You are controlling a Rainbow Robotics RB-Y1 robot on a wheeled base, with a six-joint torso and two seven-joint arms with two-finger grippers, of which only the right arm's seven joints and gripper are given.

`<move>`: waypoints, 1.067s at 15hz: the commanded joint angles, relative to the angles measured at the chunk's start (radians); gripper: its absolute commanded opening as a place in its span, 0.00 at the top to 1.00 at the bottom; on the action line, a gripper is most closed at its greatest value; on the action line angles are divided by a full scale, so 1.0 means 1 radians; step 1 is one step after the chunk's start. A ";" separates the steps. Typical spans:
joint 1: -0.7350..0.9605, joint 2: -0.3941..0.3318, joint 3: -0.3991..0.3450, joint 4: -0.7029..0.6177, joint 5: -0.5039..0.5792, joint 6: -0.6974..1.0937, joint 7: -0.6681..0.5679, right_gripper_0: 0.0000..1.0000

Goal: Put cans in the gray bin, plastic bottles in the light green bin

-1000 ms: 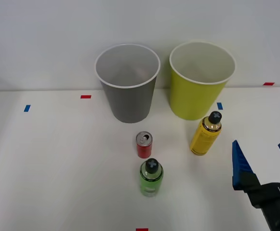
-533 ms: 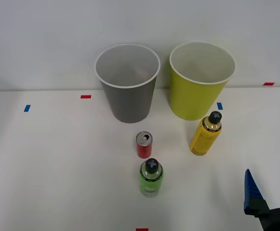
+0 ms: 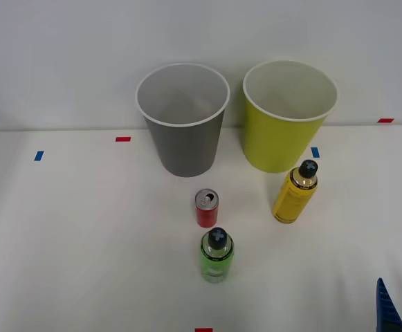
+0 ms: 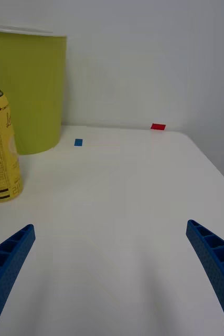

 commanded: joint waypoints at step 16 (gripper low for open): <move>0.006 0.067 -0.036 0.239 0.379 -0.360 -0.716 0.00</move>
